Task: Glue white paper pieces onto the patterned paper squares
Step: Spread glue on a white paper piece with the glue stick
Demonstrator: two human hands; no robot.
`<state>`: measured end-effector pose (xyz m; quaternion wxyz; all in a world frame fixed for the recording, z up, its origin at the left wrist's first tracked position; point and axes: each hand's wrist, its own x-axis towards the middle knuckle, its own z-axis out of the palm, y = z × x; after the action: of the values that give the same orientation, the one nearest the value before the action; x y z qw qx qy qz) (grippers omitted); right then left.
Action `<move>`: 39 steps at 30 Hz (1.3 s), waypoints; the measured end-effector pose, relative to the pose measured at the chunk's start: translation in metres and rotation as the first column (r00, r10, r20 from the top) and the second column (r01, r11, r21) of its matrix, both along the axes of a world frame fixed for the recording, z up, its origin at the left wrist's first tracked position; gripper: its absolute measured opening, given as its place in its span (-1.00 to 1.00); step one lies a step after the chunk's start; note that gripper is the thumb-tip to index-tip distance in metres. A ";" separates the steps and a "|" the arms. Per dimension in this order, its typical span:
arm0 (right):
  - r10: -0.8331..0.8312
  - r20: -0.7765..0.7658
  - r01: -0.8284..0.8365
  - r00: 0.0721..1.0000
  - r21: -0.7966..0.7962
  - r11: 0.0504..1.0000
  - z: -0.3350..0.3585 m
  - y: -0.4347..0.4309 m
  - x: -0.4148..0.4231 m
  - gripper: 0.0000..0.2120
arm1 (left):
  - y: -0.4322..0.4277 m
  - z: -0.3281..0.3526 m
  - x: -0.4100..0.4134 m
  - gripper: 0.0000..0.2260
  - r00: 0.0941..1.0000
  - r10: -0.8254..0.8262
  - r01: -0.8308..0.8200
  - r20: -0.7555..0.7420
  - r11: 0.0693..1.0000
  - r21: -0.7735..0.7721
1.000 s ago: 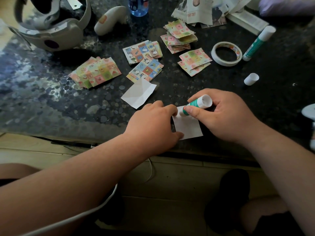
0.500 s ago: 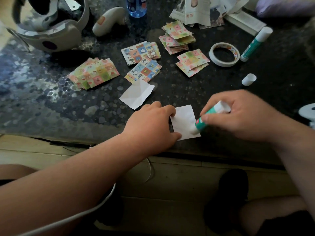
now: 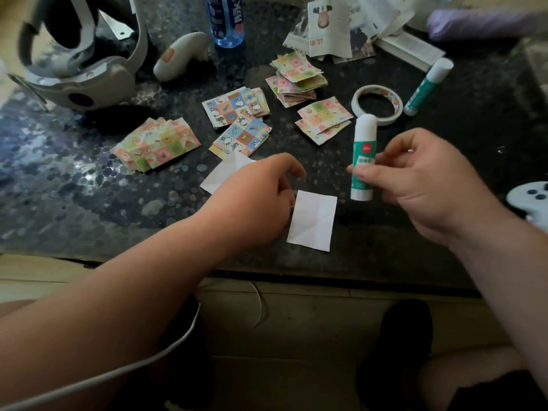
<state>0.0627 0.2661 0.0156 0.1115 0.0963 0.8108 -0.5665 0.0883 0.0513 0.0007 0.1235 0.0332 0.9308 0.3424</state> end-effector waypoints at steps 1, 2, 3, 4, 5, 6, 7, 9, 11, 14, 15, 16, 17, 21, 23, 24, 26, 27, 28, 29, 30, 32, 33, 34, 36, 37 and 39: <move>0.003 -0.074 0.008 0.997 0.154 0.988 -0.003 0.003 -0.001 -0.60 | -0.001 0.001 0.000 -0.73 1.000 0.013 -0.013 0.000 1.000 0.028; 0.016 -0.127 0.016 0.992 0.252 0.968 -0.005 0.005 -0.001 -0.55 | -0.002 0.001 0.000 -0.72 1.000 0.023 -0.023 0.001 0.999 0.048; 0.028 -0.157 0.020 0.987 0.297 0.955 -0.009 0.009 -0.002 -0.49 | -0.004 0.001 0.001 -0.72 1.000 0.028 -0.028 0.001 0.998 0.061; 0.038 -0.174 0.020 0.984 0.322 0.947 -0.012 0.011 -0.002 -0.43 | -0.005 0.001 0.002 -0.72 1.000 0.029 -0.030 0.002 0.997 0.069; 0.046 -0.183 0.021 0.982 0.346 0.938 -0.015 0.013 -0.002 -0.37 | -0.006 0.000 0.003 -0.72 1.000 0.029 -0.029 0.005 0.997 0.074; 0.053 -0.183 0.021 0.982 0.379 0.925 -0.017 0.014 -0.002 -0.32 | -0.007 0.000 0.003 -0.73 1.000 0.027 -0.027 0.007 0.997 0.075; 0.064 -0.177 0.016 0.982 0.417 0.909 -0.019 0.015 -0.002 -0.27 | -0.007 -0.001 0.004 -0.74 1.000 0.024 -0.025 0.007 0.997 0.074; 0.087 -0.153 -0.004 0.984 0.476 0.879 -0.020 0.014 -0.002 -0.21 | -0.008 -0.001 0.005 -0.76 1.000 0.023 -0.023 0.006 0.998 0.065; 0.096 -0.127 -0.026 0.987 0.468 0.883 -0.023 0.012 -0.002 -0.18 | -0.008 -0.002 0.006 -0.78 1.000 0.026 -0.027 0.010 0.999 0.048; 0.092 -0.090 -0.043 0.992 0.442 0.896 -0.026 0.010 -0.003 -0.16 | -0.007 -0.004 0.006 -0.83 0.999 0.036 -0.036 0.008 0.999 0.019; 0.086 -0.084 -0.041 0.993 0.441 0.897 -0.027 0.009 -0.004 -0.15 | -0.007 -0.006 0.007 -0.85 0.999 0.042 -0.042 0.009 0.999 0.018; 0.082 -0.083 -0.037 0.993 0.440 0.897 -0.028 0.009 -0.003 -0.15 | -0.007 -0.007 0.007 -0.87 0.999 0.047 -0.047 0.010 0.999 0.018; 0.078 -0.084 -0.033 0.993 0.437 0.899 -0.027 0.008 -0.003 -0.15 | -0.006 -0.008 0.008 -0.89 0.999 0.052 -0.052 0.010 0.998 0.018; 0.069 -0.049 -0.037 0.996 0.484 0.874 -0.026 0.006 0.002 -0.03 | -0.006 -0.011 0.009 -0.84 0.999 0.052 -0.052 -0.009 0.999 0.001; 0.016 0.044 -0.038 0.999 0.567 0.822 -0.024 0.010 0.004 -0.01 | -0.008 -0.012 0.008 -0.77 0.998 0.063 -0.063 -0.011 0.997 -0.033; -0.019 0.127 -0.062 0.992 0.602 0.796 -0.022 0.012 0.005 -0.10 | -0.008 -0.013 0.008 -0.76 0.997 0.073 -0.073 -0.002 0.996 -0.054; -0.021 0.351 -0.193 0.936 0.562 0.804 -0.017 0.012 0.011 -0.46 | -0.009 -0.014 0.008 -0.73 0.995 0.100 -0.099 0.019 0.992 -0.080; 0.016 0.450 -0.255 0.893 0.476 0.842 -0.017 0.010 0.015 -0.60 | -0.008 -0.016 0.008 -0.72 0.992 0.118 -0.115 0.033 0.990 -0.081; 0.055 0.501 -0.272 0.864 0.371 0.888 -0.020 0.007 0.019 -0.70 | -0.008 -0.017 0.007 -0.71 0.988 0.142 -0.138 0.056 0.988 -0.073; 0.084 0.512 -0.254 0.855 0.273 0.928 -0.022 0.003 0.023 -0.75 | -0.006 -0.019 0.007 -0.70 0.980 0.176 -0.172 0.095 0.984 -0.047; 0.095 0.498 -0.218 0.862 0.195 0.956 -0.024 -0.001 0.026 -0.78 | -0.004 -0.020 0.006 -0.69 0.965 0.217 -0.221 0.148 0.975 0.005; 0.081 0.448 -0.144 0.890 0.109 0.983 -0.030 -0.009 0.028 -0.80 | -0.001 -0.021 0.005 -0.70 0.914 0.299 -0.352 0.274 0.921 0.167; 0.064 0.426 -0.113 0.902 0.091 0.989 -0.033 -0.012 0.028 -0.80 | 0.001 -0.019 0.005 -0.72 0.884 0.322 -0.413 0.338 0.877 0.246; 0.045 0.410 -0.085 0.911 0.078 0.993 -0.035 -0.016 0.027 -0.79 | 0.003 -0.018 0.005 -0.74 0.860 0.330 -0.458 0.390 0.836 0.302; 0.016 0.386 -0.048 0.922 0.074 0.996 -0.039 -0.021 0.026 -0.80 | 0.004 -0.018 0.005 -0.77 0.839 0.324 -0.488 0.437 0.803 0.343; 0.010 0.374 -0.044 0.927 0.083 0.996 -0.040 -0.023 0.026 -0.82 | 0.004 -0.019 0.005 -0.78 0.835 0.322 -0.492 0.446 0.800 0.343; 0.001 0.339 -0.041 0.941 0.109 0.993 -0.042 -0.027 0.027 -0.83 | 0.004 -0.019 0.005 -0.82 0.827 0.327 -0.499 0.457 0.802 0.329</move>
<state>0.0894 0.2388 -0.0266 0.2493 0.1897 0.8117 -0.4929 0.0934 0.0557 -0.0182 0.2106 -0.2142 0.7725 0.5594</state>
